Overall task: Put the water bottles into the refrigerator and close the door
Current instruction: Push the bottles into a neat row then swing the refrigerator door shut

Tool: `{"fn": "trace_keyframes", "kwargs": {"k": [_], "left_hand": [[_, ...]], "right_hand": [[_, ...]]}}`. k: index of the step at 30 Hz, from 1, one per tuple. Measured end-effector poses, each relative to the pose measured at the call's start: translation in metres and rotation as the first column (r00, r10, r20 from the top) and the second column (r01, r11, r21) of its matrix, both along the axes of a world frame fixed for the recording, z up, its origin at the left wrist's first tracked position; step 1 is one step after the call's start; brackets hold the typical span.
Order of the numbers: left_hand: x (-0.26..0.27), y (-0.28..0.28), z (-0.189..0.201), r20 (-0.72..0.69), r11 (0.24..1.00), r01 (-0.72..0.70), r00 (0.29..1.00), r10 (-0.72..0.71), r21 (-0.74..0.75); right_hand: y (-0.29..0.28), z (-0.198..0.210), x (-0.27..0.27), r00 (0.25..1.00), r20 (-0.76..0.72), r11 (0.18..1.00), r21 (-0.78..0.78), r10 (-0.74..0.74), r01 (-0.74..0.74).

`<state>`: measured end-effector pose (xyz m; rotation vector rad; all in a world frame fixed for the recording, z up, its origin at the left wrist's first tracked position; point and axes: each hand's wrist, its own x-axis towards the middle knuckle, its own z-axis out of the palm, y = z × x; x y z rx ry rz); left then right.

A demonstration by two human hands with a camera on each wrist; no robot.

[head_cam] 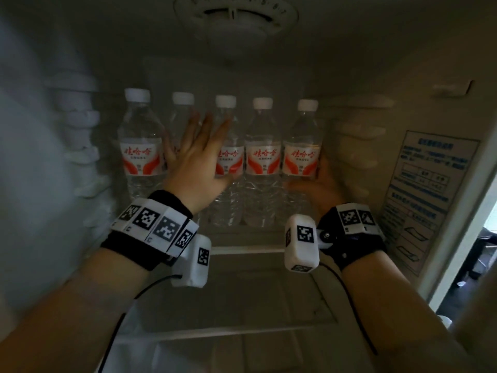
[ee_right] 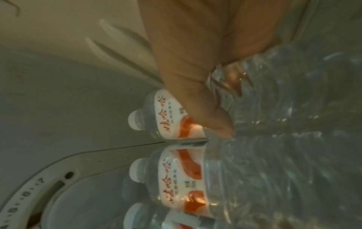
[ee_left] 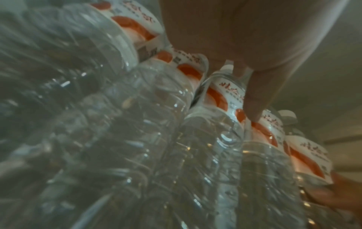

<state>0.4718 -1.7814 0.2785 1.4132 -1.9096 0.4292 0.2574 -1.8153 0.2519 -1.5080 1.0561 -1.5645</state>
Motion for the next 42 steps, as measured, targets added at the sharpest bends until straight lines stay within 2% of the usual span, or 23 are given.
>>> {"fn": "trace_keyframes", "kwargs": {"k": [4,7,8,10,12,13,15,21,23,26,31,32,35,37,39,40,41,42], "left_hand": [[-0.005,0.015,-0.008,-0.125,0.995,0.077,0.990,-0.069,0.061],[-0.009,0.033,-0.026,-0.245,0.977,0.213,0.947,-0.209,-0.012],[-0.012,0.041,-0.034,-0.313,0.953,0.301,0.901,-0.299,-0.045],[-0.018,0.058,-0.046,-0.492,0.856,0.515,0.736,-0.465,-0.039],[-0.027,0.076,-0.054,-0.654,0.747,0.664,0.575,-0.492,0.022],[-0.031,0.084,-0.056,-0.696,0.714,0.698,0.535,-0.479,0.045],[-0.040,0.103,-0.060,-0.722,0.697,0.716,0.502,-0.476,0.039],[-0.079,0.183,-0.061,-0.738,0.648,0.758,0.397,-0.546,-0.071],[-0.100,0.216,-0.065,-0.736,0.649,0.755,0.384,-0.558,-0.098],[-0.139,0.272,-0.082,-0.741,0.663,0.730,0.352,-0.573,-0.166],[-0.215,0.377,-0.116,-0.785,0.665,0.729,0.313,-0.535,-0.163],[-0.229,0.392,-0.116,-0.788,0.659,0.738,0.317,-0.527,-0.144],[-0.272,0.425,-0.104,-0.743,0.673,0.736,0.410,-0.529,-0.073],[-0.308,0.438,-0.096,-0.708,0.669,0.741,0.446,-0.547,-0.050],[-0.350,0.453,-0.092,-0.706,0.604,0.796,0.409,-0.579,-0.034],[-0.371,0.461,-0.093,-0.684,0.564,0.825,0.399,-0.610,-0.022],[-0.392,0.468,-0.097,-0.616,0.548,0.836,0.424,-0.664,-0.016],[-0.409,0.474,-0.103,-0.495,0.577,0.817,0.500,-0.711,-0.004]], "right_hand": [[0.018,-0.014,0.007,0.994,0.028,0.993,-0.046,-0.105,0.106],[0.044,-0.033,0.010,0.975,0.017,0.969,-0.110,-0.219,0.220],[0.056,-0.039,0.010,0.969,-0.022,0.960,-0.140,-0.247,0.241],[0.082,-0.046,0.010,0.948,-0.129,0.942,-0.210,-0.291,0.260],[0.108,-0.050,0.008,0.934,-0.201,0.928,-0.294,-0.294,0.229],[0.121,-0.051,0.007,0.941,-0.211,0.932,-0.308,-0.264,0.193],[0.146,-0.053,0.001,0.951,-0.225,0.940,-0.314,-0.212,0.136],[0.229,-0.047,-0.045,0.950,-0.228,0.896,-0.433,-0.212,0.096],[0.264,-0.046,-0.061,0.950,-0.275,0.903,-0.428,-0.150,0.019],[0.325,-0.059,-0.085,0.876,-0.467,0.867,-0.479,-0.122,-0.135],[0.422,-0.082,-0.154,0.882,-0.461,0.839,-0.515,-0.097,-0.177],[0.436,-0.082,-0.169,0.881,-0.460,0.840,-0.517,-0.113,-0.162],[0.474,-0.079,-0.215,0.880,-0.423,0.829,-0.555,-0.216,-0.064],[0.498,-0.077,-0.245,0.866,-0.375,0.773,-0.634,-0.330,0.021],[0.523,-0.079,-0.274,0.809,-0.331,0.669,-0.736,-0.486,0.101],[0.534,-0.082,-0.288,0.761,-0.301,0.603,-0.785,-0.575,0.145],[0.543,-0.086,-0.304,0.694,-0.260,0.530,-0.823,-0.671,0.204],[0.551,-0.089,-0.320,0.611,-0.209,0.454,-0.846,-0.764,0.278]]}}
